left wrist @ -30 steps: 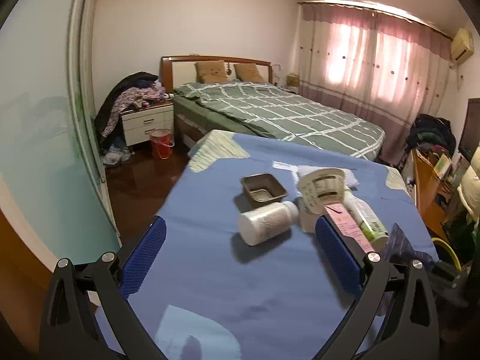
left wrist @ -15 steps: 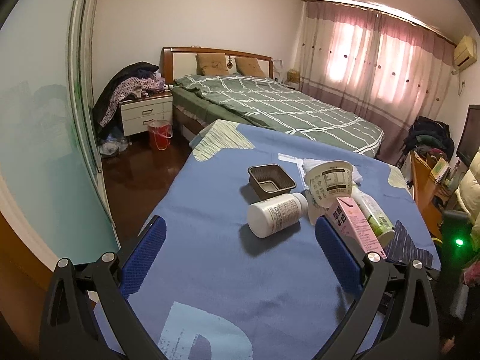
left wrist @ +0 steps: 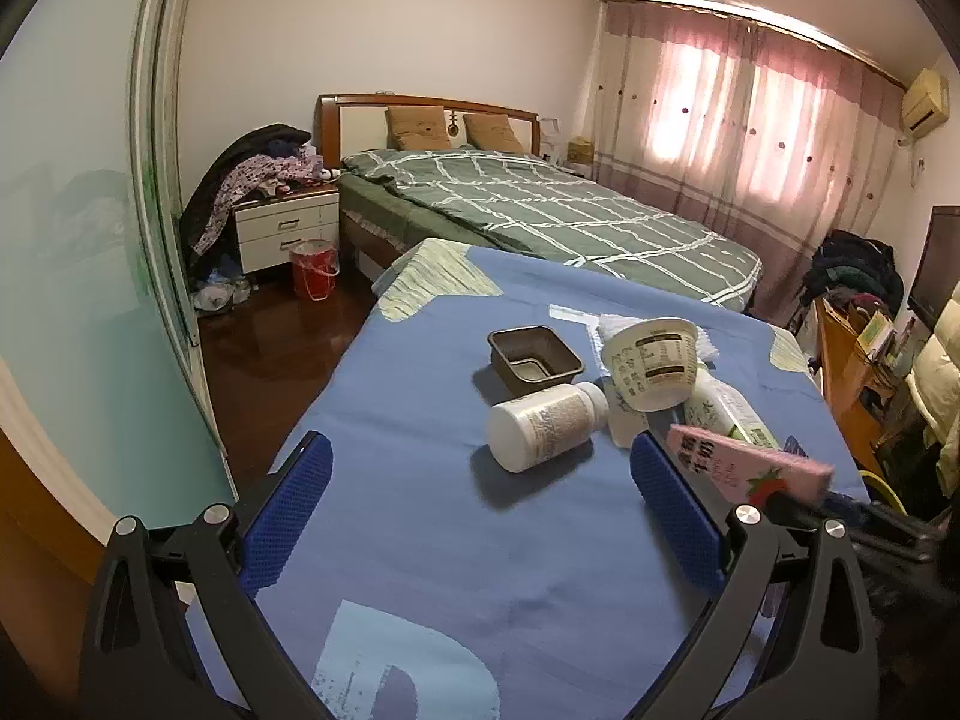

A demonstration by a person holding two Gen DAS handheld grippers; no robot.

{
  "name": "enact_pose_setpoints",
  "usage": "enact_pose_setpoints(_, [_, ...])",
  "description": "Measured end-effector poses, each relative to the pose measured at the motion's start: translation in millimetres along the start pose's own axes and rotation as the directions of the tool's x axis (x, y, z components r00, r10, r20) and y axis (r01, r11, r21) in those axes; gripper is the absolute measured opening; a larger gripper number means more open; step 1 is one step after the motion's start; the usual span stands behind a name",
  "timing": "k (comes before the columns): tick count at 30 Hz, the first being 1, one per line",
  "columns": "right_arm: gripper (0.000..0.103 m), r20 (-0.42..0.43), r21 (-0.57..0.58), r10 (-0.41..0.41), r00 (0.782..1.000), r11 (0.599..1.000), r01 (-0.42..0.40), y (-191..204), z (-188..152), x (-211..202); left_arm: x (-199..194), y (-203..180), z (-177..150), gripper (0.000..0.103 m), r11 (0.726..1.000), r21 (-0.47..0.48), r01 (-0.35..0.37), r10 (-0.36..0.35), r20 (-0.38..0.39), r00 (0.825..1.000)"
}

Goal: Collect trash
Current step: 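Grasp the pink milk carton with the right tool, then carry the pink carton over the yellow bin and open the right tool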

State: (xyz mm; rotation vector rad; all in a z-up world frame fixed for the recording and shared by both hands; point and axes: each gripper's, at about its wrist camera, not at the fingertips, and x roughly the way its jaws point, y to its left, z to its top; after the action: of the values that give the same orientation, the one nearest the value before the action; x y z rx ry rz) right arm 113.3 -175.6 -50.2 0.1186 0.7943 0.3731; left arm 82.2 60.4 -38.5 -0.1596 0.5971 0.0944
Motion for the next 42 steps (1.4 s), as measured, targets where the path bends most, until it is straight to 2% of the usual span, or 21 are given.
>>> enact_pose_setpoints(8, [0.039, 0.054, 0.053, 0.005, 0.999, 0.999, -0.008, -23, 3, -44, 2, -17, -3, 0.098, 0.999, 0.03, 0.025, -0.025, -0.013, 1.0])
enact_pose_setpoints(14, [0.039, 0.094, 0.103, -0.026, 0.995, 0.995, 0.016, -48, 2, -68, 5, -32, -5, 0.098, 0.997, 0.058, 0.044, -0.043, -0.024, 0.999])
enact_pose_setpoints(19, [0.039, 0.142, 0.174, -0.093, 0.985, 0.982, 0.068, -80, 2, -92, 7, -46, -7, 0.098, 0.995, 0.083, 0.058, -0.055, -0.038, 0.998])
enact_pose_setpoints(22, [0.039, 0.168, 0.229, -0.173, 0.971, 0.964, 0.133, -104, -1, -105, 9, -54, -7, 0.098, 0.993, 0.098, 0.067, -0.063, -0.046, 0.997])
enact_pose_setpoints(26, [0.039, 0.173, 0.324, -0.315, 0.933, 0.913, 0.249, -146, -9, -119, 14, -66, -9, 0.098, 0.99, 0.119, 0.078, -0.071, -0.06, 0.996])
enact_pose_setpoints(32, [0.039, 0.117, 0.455, -0.527, 0.842, 0.782, 0.427, -208, -27, -127, 20, -83, -13, 0.098, 0.984, 0.15, 0.095, -0.083, -0.08, 0.993])
enact_pose_setpoints(39, [0.04, 0.032, 0.546, -0.644, 0.764, 0.652, 0.527, -261, -40, -122, 28, -99, -18, 0.098, 0.977, 0.181, 0.111, -0.092, -0.107, 0.99])
enact_pose_setpoints(42, [0.043, 0.013, 0.575, -0.665, 0.747, 0.616, 0.539, -274, -48, -121, 29, -104, -20, 0.098, 0.974, 0.191, 0.118, -0.097, -0.114, 0.989])
